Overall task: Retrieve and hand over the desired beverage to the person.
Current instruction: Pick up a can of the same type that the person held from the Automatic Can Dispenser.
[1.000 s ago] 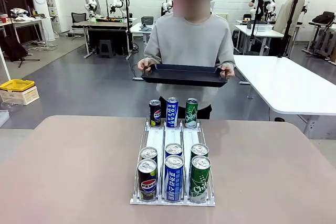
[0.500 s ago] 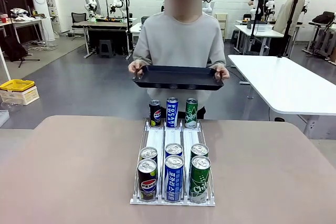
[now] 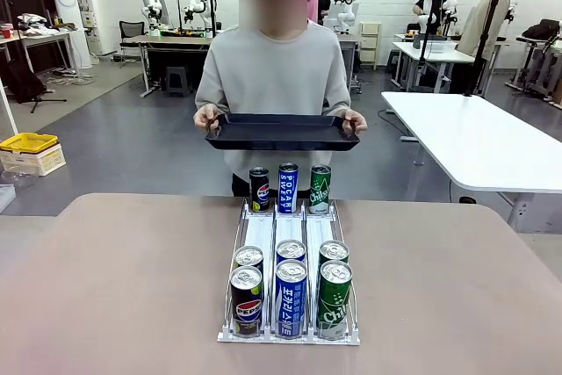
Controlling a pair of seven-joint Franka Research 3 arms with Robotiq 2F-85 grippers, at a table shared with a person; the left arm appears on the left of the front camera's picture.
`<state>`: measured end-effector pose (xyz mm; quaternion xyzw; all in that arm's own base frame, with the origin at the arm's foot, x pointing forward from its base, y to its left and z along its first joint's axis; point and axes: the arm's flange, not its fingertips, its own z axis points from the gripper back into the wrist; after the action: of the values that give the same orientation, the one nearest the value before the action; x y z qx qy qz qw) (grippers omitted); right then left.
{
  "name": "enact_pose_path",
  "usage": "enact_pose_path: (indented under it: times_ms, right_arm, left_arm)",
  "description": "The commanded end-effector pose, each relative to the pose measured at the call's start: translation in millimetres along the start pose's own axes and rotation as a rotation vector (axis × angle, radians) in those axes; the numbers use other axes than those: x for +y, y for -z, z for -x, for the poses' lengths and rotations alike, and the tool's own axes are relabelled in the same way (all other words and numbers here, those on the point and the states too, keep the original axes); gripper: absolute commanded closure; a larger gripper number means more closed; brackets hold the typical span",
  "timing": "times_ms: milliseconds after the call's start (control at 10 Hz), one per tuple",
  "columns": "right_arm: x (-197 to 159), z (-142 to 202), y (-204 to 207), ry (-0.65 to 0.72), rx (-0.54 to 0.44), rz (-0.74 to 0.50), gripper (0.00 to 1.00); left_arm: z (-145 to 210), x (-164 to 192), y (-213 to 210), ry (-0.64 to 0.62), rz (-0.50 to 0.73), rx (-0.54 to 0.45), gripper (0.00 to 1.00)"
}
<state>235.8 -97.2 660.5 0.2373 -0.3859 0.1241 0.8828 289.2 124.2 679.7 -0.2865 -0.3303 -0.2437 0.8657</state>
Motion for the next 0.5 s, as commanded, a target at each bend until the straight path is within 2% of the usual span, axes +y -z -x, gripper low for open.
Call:
enact_pose_path:
  times_ms: [0, 400]
  right_arm:
    - [0.7, -1.0, 1.4, -0.008, 0.0, -0.025, 0.0]
    - [0.7, -1.0, 1.4, -0.008, 0.0, -0.025, 0.0]
  left_arm:
    - [-0.7, 0.7, -0.9, 0.02, 0.009, -0.008, 0.0]
    - [-0.7, 0.7, -0.9, 0.02, 0.009, -0.008, 0.0]
